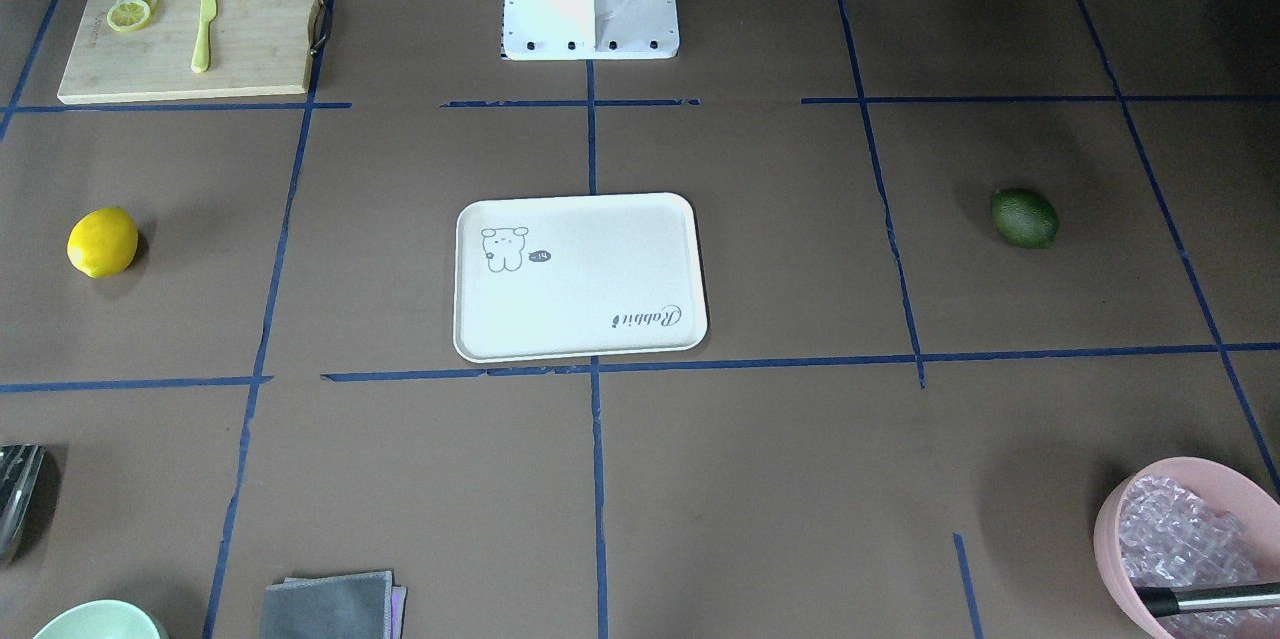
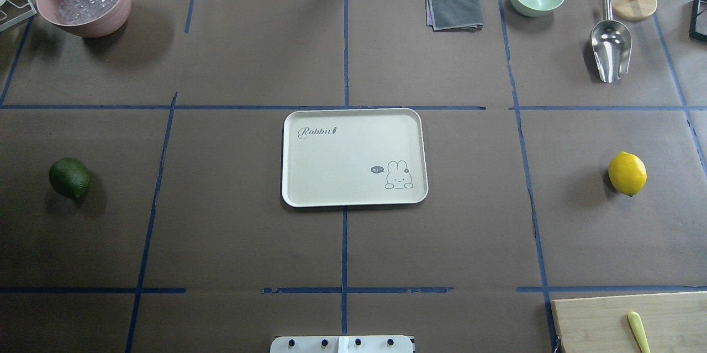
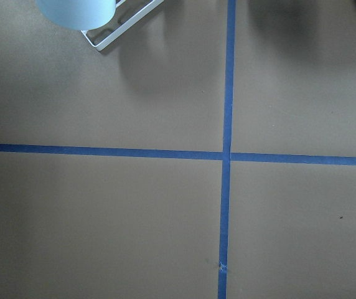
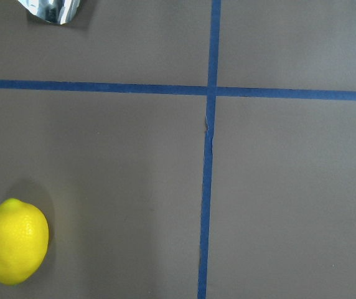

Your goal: Place all lemons on tray

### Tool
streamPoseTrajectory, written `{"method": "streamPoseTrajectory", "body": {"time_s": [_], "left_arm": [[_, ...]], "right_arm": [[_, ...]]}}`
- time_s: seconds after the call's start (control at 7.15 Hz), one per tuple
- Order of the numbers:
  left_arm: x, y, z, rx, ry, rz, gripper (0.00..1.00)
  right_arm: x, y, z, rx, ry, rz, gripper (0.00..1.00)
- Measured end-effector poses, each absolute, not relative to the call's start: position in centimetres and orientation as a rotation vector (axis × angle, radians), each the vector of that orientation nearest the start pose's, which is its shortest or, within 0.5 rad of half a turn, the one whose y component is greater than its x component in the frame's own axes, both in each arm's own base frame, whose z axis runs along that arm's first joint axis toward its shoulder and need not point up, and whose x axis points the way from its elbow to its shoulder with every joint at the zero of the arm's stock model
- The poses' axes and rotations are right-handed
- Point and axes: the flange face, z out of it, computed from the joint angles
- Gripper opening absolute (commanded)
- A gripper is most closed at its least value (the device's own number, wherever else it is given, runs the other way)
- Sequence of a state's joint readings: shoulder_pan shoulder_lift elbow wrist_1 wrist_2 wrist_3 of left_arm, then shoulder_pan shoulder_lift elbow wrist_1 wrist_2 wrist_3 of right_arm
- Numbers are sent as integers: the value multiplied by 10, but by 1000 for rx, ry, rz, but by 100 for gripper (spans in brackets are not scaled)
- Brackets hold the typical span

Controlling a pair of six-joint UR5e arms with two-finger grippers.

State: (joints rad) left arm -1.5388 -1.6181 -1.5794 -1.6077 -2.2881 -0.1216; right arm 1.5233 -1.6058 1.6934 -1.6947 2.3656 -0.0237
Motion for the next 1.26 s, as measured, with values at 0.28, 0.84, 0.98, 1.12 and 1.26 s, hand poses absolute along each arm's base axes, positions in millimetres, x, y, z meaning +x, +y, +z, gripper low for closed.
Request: {"method": "streamPoseTrajectory", "body": {"time_s": [0.28,0.84,0.98,1.12,1.26], "left_arm": [[-51,-520,627,43,723,-49,100],[-48,-521,619,59,725,-36,100],[-48,-521,618,61,726,-34,100],[-48,-521,617,64,726,-33,100],[-47,-521,615,68,726,-30,100]], "right_arm": [[38,-475,626,-43,-796,-59,100],[21,-479,618,0,-818,-97,100],[4,-480,613,27,-830,-85,100],[-25,-481,606,36,-841,-49,100],[-57,-479,599,36,-854,2,100]]}}
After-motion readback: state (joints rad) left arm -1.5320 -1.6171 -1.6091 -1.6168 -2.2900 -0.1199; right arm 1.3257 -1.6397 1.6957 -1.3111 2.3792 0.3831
